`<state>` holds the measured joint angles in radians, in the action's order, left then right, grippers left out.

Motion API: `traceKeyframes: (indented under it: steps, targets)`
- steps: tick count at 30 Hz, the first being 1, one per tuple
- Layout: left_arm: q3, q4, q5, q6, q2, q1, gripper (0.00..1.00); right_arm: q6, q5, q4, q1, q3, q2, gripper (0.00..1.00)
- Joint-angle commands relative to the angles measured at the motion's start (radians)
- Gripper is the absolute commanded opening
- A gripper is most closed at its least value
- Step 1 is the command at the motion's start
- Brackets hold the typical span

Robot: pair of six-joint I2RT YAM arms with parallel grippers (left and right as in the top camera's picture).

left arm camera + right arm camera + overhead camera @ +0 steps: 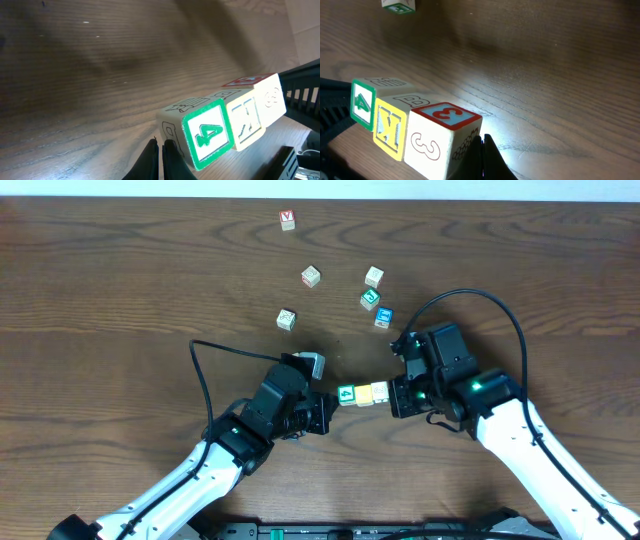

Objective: Lift 3 blocks

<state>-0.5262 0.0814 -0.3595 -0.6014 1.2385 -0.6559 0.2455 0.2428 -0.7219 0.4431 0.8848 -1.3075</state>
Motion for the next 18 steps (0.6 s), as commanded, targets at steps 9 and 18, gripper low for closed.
traceKeyframes:
  steps: [9, 18]
  targets:
    - [-0.062, 0.027, -0.073, 0.014, -0.005, -0.018, 0.07, 0.013, 0.121, 0.011, 0.050, 0.032, -0.011, 0.01]
    - [-0.062, 0.027, -0.054, 0.015, 0.018, -0.018, 0.07, 0.023, 0.121, 0.019, 0.050, 0.031, -0.080, 0.01]
